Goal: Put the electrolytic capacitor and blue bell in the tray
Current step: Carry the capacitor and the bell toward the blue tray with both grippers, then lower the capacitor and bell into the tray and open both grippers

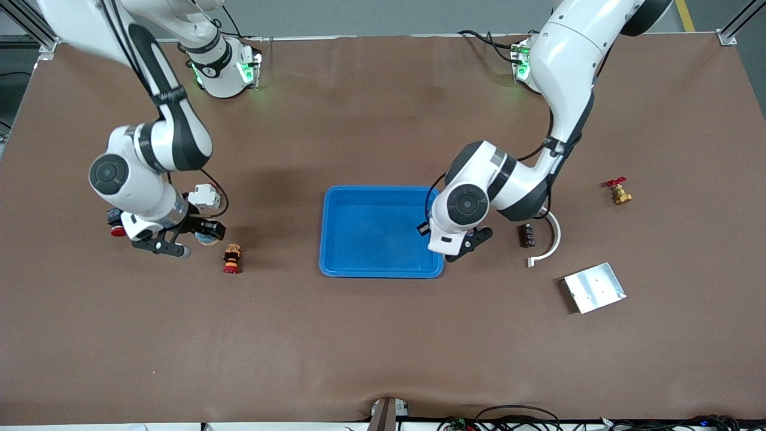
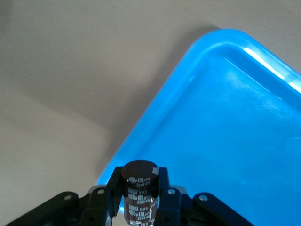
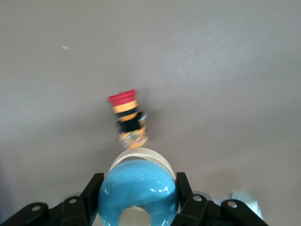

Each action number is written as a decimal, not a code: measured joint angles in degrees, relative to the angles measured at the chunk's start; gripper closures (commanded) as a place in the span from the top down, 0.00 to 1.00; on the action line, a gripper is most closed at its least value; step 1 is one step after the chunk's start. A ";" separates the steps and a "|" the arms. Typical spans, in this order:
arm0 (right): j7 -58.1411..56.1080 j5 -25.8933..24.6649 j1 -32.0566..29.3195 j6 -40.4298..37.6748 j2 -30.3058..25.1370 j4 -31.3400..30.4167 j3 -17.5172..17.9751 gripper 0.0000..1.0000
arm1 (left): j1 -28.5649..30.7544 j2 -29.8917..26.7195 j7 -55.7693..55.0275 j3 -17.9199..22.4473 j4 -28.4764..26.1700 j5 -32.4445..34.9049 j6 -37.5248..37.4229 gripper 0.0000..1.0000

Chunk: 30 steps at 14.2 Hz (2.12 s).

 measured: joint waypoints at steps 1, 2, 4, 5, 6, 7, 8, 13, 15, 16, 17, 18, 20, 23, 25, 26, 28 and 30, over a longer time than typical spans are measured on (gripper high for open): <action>3.42 0.01 1.64 -1.92 -2.37 -0.01 0.04 0.00 | -0.68 0.50 -0.74 0.01 0.01 0.00 1.36 0.00; 6.64 0.01 3.26 -3.16 -4.23 -0.06 0.09 0.00 | -1.38 1.09 -1.10 0.02 0.02 0.00 2.35 0.00; 12.66 0.04 6.01 -3.87 -5.90 -0.30 0.26 0.00 | -2.56 2.49 -1.39 0.07 0.04 0.00 3.36 0.00; 15.55 0.06 7.41 -3.76 -5.89 -0.49 0.34 0.00 | -3.06 3.24 -1.43 0.12 0.05 0.00 3.54 0.00; 18.55 0.06 9.03 -3.35 -5.70 -0.82 0.40 0.00 | -3.48 3.93 -1.43 0.20 0.07 0.00 3.64 0.00; 21.38 0.07 10.63 -2.58 -5.38 -1.10 0.45 0.00 | -3.81 4.55 -1.43 0.27 0.07 0.00 3.73 0.00; 24.16 0.08 12.20 -1.56 -4.88 -1.33 0.48 0.00 | -3.99 5.01 -1.43 0.31 0.08 0.00 3.78 0.00; 35.44 0.10 17.54 0.90 -0.35 -0.61 0.51 0.00 | -4.01 5.44 -1.58 0.49 0.12 0.00 3.81 0.00; 39.05 0.13 18.91 0.94 1.62 0.70 0.50 0.00 | -4.04 5.44 -1.97 0.49 0.12 0.00 3.80 0.00; 41.14 0.13 19.67 0.95 2.84 1.61 0.51 0.00 | -4.11 5.44 -1.99 0.49 0.10 0.00 3.77 0.00; 43.39 0.14 20.60 0.97 4.33 2.67 0.51 0.00 | -4.19 5.45 -2.02 0.49 0.06 0.00 3.72 0.00; 45.55 0.14 21.54 1.01 6.02 3.88 0.52 0.00 | -4.26 5.49 -2.04 0.49 -0.05 0.00 3.68 0.00; 49.27 0.14 23.04 1.11 9.66 6.53 0.52 0.00 | -4.32 5.76 -2.05 0.50 -0.23 0.00 3.66 0.00; 52.88 0.15 24.29 2.59 14.27 9.82 0.51 0.00 | -4.32 6.21 -2.05 0.57 -0.29 0.08 3.66 0.10; 54.07 0.15 24.76 3.23 15.88 11.50 0.51 0.00 | -4.32 6.29 -2.05 0.58 -0.29 0.09 3.66 0.61; 54.73 0.16 24.96 3.22 16.31 12.29 0.51 0.00 | -4.32 6.29 -2.05 0.60 -0.26 0.09 3.66 1.00; 55.73 0.16 25.47 3.22 16.93 13.45 0.51 0.00 | -4.29 6.23 -2.06 0.64 0.11 0.09 3.65 1.00; 57.09 0.16 26.08 3.23 17.95 14.53 0.52 0.00 | -4.31 5.46 -2.06 0.63 0.97 0.10 2.31 1.00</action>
